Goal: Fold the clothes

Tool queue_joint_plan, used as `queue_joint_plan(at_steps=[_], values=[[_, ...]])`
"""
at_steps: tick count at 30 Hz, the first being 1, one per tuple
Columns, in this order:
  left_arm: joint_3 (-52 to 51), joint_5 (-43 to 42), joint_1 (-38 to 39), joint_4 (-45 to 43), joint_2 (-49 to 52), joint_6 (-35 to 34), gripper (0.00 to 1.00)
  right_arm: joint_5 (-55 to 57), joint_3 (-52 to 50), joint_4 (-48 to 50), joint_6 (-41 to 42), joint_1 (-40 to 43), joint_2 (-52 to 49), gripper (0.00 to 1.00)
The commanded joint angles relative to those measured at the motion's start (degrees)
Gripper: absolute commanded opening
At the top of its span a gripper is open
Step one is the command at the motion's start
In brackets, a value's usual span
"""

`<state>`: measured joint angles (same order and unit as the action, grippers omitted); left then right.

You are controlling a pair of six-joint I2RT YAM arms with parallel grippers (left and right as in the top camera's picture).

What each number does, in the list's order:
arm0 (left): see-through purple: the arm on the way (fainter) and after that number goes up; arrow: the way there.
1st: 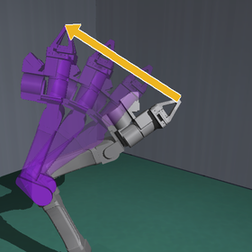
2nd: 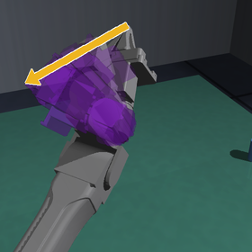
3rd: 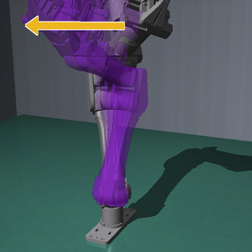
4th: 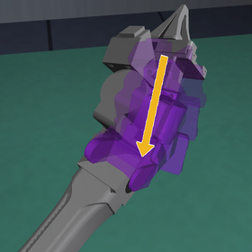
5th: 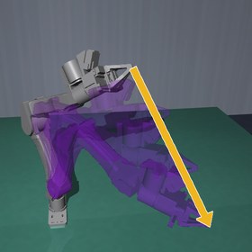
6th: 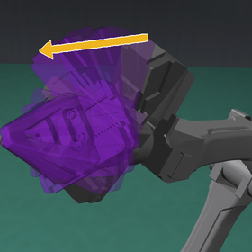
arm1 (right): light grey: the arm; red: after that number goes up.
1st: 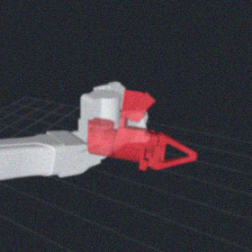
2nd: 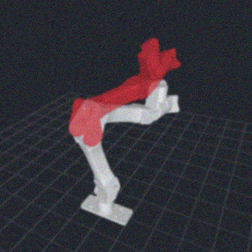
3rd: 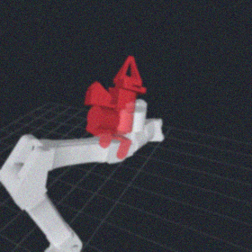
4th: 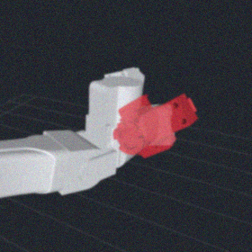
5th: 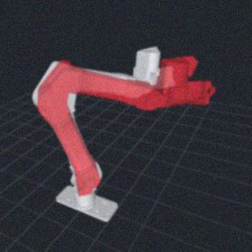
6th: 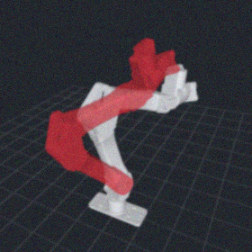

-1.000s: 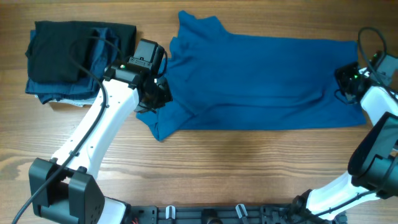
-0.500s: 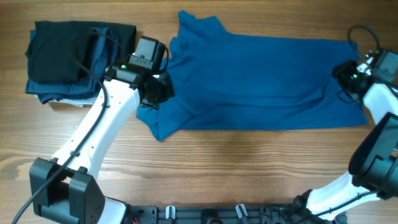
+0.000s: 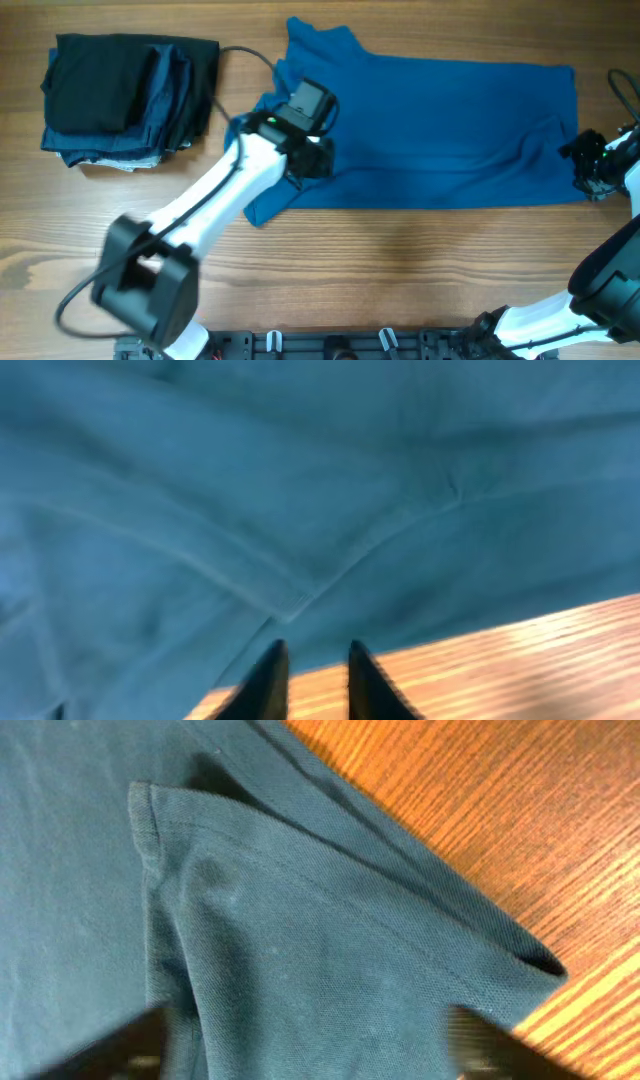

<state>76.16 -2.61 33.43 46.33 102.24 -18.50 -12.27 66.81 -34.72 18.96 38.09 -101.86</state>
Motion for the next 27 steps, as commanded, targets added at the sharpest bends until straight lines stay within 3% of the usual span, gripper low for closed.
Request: queue_joint_plan(at_steps=[1,13,20,27], values=[[0.35,2.32,1.77,-1.90,3.74,12.39,0.25,1.53,0.96,-0.02,-0.92,-0.02,0.98,1.00],[0.35,4.20,2.60,-5.84,7.74,26.91,0.23,2.16,0.96,0.20,-0.85,-0.02,0.98,1.00],[0.35,5.42,4.61,-5.40,9.20,31.82,0.44,2.16,0.96,0.20,-0.81,-0.02,0.98,1.00],[0.33,6.54,4.70,-5.25,9.31,31.80,0.49,2.16,0.96,0.22,-0.85,-0.02,0.98,1.00]])
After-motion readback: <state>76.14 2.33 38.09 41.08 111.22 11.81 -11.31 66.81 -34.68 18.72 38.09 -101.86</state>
